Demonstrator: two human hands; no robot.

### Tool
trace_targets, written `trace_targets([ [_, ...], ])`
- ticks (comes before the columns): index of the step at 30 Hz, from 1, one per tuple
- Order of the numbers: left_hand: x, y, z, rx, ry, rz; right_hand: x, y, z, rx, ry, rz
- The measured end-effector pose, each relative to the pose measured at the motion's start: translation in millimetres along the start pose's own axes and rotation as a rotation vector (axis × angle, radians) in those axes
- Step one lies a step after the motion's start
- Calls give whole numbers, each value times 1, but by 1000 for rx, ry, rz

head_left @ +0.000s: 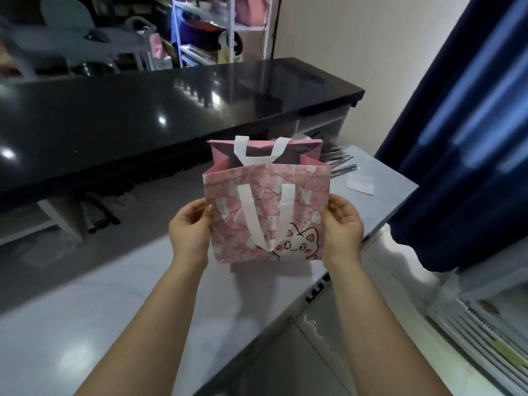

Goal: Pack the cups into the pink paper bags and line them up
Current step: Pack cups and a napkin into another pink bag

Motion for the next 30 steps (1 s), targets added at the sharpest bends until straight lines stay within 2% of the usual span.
trace_targets([
  [8, 26, -9, -25, -306, 114, -102, -57, 40, -100, 308, 123, -125],
  [13, 39, 16, -14, -511, 194, -188, -75, 39, -149, 532, 266, -140],
  [19, 20, 55, -4, -637, 307, -394, -64, 36, -190, 804, 185, -127],
  [23, -30, 80, -13, -707, 496, -664, -51, 26, -229, 825, 111, -98],
  [26, -75, 113, -39, -615, 579, -993, -45, 26, -269, 841, 16, 86],
  [28, -94, 144, -65, -460, 574, -1215, -44, 33, -294, 904, -54, 325],
  [30, -99, 179, -95, -266, 490, -1400, -51, 43, -316, 1003, -97, 633],
])
Point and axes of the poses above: each hand's wrist, its own z-axis away from the middle knuckle, its own y-axis out of the palm, x = y × z, the point moved 4 cm from there along -z, towards the middle knuckle, and after that the axes turned 14 degrees about x, right-handed, at the moved point
